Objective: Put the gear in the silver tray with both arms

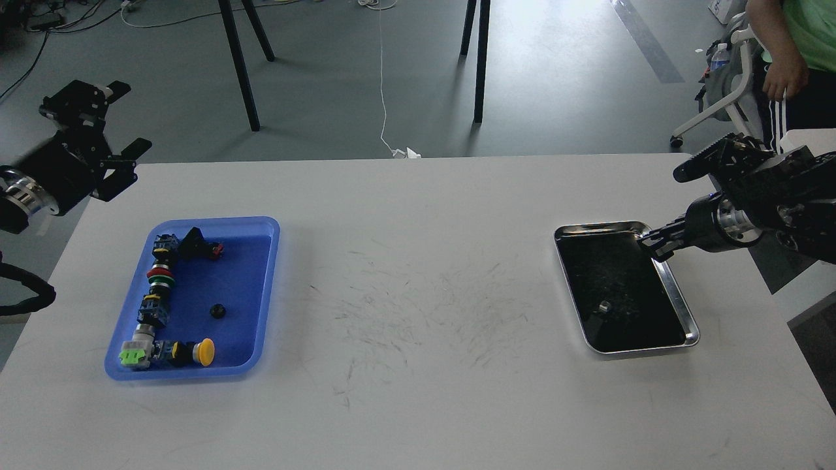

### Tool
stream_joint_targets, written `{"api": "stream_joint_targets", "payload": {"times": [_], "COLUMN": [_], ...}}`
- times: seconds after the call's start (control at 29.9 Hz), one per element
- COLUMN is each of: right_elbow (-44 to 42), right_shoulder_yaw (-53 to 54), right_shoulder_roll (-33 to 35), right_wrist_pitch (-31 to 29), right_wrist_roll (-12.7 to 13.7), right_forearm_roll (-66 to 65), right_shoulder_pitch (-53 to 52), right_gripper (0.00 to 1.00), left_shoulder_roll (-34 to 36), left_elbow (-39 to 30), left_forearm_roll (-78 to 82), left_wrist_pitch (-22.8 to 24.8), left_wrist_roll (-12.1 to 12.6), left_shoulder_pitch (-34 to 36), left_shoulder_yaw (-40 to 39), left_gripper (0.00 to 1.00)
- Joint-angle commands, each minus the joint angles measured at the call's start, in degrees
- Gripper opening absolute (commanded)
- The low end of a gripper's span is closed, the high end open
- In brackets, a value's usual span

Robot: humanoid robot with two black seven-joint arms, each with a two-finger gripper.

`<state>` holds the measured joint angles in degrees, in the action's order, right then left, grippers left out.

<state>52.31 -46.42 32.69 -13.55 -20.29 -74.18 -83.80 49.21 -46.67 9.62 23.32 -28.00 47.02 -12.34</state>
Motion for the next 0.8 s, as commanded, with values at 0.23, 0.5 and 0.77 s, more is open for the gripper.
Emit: {"api": "stream_joint_targets", "payload": {"times": [0.23, 0.5, 0.77], "right_elbow": [-3.27, -3.36, -3.44], "right_shoulder_yaw": [0.02, 0.02, 0.02], "right_shoulder_roll": [-4.39, -4.30, -4.39], "right_wrist_pitch": [0.10, 0.19, 0.89], "right_wrist_roll": [0.07, -0.10, -0.10], "right_forearm_roll": [0.09, 0.00, 0.09], "right_shoulder_pitch": [1.97, 2.41, 2.50], "right_gripper": [0.14, 0.29, 0.49], "left_shoulder_roll": [0.45, 0.45, 1.06], "left_elbow": [0.00, 0.00, 0.52], "left_forearm_roll": [-0.40, -0.40, -0.83], "left_wrist_pitch": [0.05, -0.03, 1.72], "left_wrist_roll": [0.00, 0.00, 0.00], "left_shoulder_pitch": [0.00, 0.00, 0.00], "left_shoulder_yaw": [-0.05, -0.67, -0.67], "left_gripper": [0.98, 0.98, 0.98]}}
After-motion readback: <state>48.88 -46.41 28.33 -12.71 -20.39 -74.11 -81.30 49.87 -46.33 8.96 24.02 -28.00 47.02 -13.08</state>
